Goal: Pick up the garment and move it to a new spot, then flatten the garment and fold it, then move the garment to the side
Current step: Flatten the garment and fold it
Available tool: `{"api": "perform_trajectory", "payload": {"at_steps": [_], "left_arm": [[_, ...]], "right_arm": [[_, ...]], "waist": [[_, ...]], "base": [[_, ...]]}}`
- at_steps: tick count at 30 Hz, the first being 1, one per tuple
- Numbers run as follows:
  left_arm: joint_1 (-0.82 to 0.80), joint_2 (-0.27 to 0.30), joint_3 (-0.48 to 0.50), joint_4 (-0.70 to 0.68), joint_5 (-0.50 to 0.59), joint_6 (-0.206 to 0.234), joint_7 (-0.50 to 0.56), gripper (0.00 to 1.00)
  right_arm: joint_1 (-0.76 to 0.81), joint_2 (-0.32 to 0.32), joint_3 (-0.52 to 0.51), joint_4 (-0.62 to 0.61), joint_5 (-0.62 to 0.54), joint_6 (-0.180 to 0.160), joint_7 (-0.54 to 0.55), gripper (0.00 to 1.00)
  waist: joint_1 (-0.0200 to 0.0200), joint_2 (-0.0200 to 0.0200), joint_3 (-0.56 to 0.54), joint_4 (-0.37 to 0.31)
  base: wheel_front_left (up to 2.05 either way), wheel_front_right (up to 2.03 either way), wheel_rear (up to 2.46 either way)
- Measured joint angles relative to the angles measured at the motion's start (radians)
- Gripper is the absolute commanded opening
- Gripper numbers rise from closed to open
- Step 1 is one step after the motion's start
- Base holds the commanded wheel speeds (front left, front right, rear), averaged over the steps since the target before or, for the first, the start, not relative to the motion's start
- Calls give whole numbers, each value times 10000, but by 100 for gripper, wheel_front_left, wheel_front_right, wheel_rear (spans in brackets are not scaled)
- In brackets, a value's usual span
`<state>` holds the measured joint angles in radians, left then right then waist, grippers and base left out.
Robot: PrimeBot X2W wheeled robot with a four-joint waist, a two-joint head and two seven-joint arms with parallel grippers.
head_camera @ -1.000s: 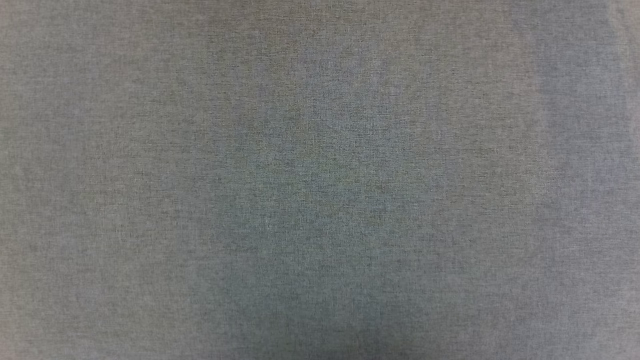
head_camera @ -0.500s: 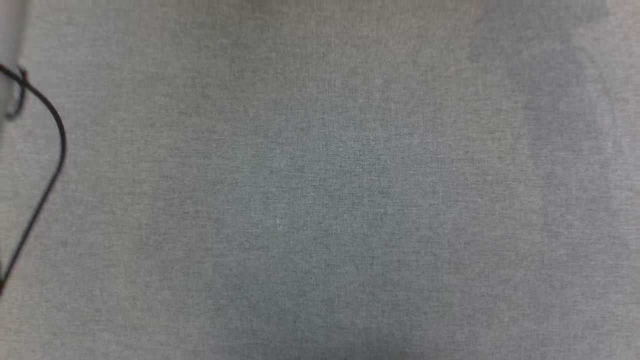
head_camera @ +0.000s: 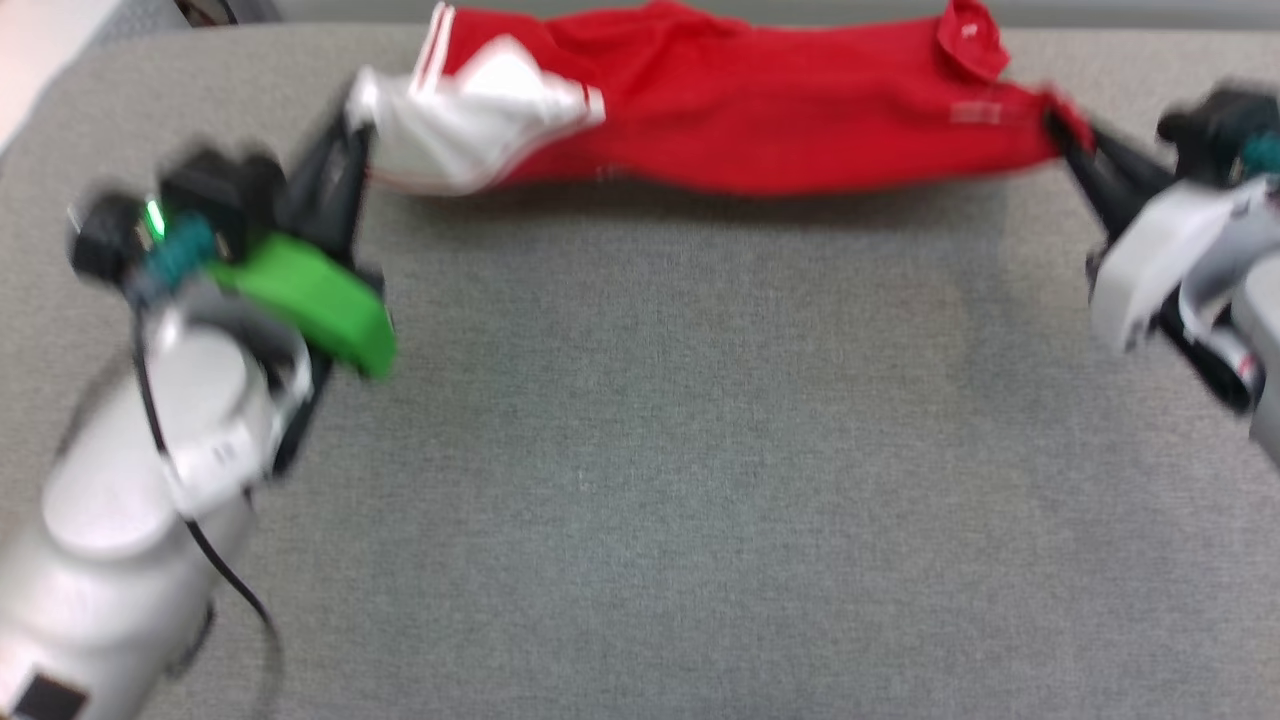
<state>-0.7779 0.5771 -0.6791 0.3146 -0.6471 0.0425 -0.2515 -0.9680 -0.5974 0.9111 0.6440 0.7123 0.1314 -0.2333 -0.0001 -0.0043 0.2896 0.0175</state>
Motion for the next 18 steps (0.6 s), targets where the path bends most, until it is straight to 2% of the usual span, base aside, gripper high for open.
{"api": "perform_trajectory", "payload": {"at_steps": [8,12,18], "left_arm": [[3750,637,-337,-1795,-775,1177,297,0],[5051,888,-757,-2188,-865,1486,512,0],[6522,872,-1055,-2364,-1427,1739,596,0]], "right_arm": [[2890,-531,-71,-650,433,0,58,0],[4172,-786,-326,-1047,456,0,58,0],[6093,-995,-1076,-1735,476,0,301,0]], "waist": [[0,0,-1230,97],[0,0,-1715,162],[0,0,-2332,263]], "base": [[0,0,0],[0,0,0],[0,0,0]]}}
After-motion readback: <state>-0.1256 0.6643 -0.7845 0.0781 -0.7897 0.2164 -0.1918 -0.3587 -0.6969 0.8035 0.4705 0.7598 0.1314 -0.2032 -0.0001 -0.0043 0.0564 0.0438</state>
